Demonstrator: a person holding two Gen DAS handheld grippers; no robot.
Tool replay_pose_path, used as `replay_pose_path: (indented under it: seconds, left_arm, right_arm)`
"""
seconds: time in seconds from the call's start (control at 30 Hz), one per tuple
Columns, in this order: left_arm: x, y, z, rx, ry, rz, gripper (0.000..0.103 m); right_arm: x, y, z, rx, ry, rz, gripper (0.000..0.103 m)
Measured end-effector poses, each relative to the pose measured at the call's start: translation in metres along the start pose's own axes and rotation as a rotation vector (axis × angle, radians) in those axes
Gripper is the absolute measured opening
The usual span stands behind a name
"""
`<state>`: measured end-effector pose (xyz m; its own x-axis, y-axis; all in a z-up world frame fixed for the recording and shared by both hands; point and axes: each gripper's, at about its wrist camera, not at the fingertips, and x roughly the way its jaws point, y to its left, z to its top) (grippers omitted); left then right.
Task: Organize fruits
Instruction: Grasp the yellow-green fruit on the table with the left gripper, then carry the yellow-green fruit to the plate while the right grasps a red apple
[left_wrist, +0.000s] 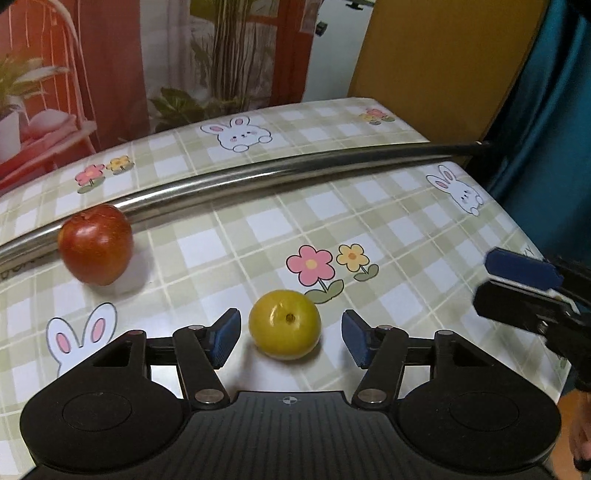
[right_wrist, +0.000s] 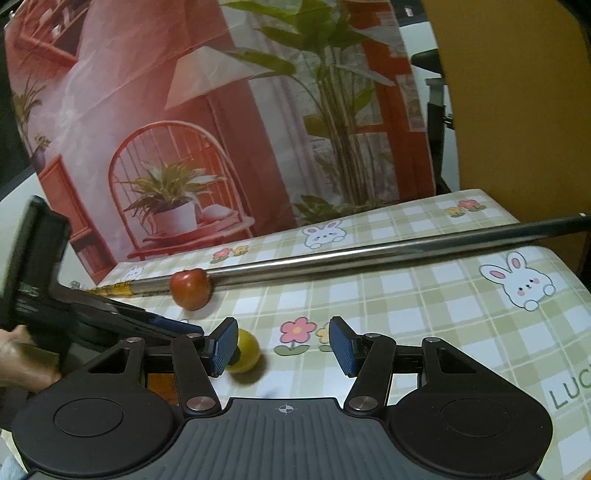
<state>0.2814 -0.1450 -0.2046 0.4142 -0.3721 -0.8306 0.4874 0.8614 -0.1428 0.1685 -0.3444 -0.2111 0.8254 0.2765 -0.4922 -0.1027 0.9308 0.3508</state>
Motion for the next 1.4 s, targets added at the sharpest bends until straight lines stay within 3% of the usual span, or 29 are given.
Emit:
replay_pose_path:
  seconds: [0.27, 0.53, 0.93, 1.17, 1.4]
  left_arm:
    - [0.020, 0.007, 0.005, -0.042, 0.056, 0.020, 0.052]
    - [0.012, 0.005, 0.000, -0.023, 0.028, 0.037, 0.050]
    - [-0.074, 0.030, -0.029, -0.096, -0.115, 0.001, 0.050]
    - [-0.128, 0.058, -0.071, -0.143, -0.159, 0.059, 0.050]
    - [-0.152, 0.077, -0.107, -0.235, -0.203, 0.065, 0.050]
  right_arm:
    - [0.000, -0.010, -0.005, 0.032, 0.002, 0.001, 0.052]
    - [-0.002, -0.011, -0.006, 0.044, 0.008, 0.003, 0.052]
    - [-0.010, 0.008, -0.002, 0.014, 0.015, 0.008, 0.052]
    - [-0.010, 0.027, -0.002, -0.016, 0.035, 0.023, 0.052]
    - [0.001, 0.048, 0.002, -0.034, 0.066, 0.069, 0.052]
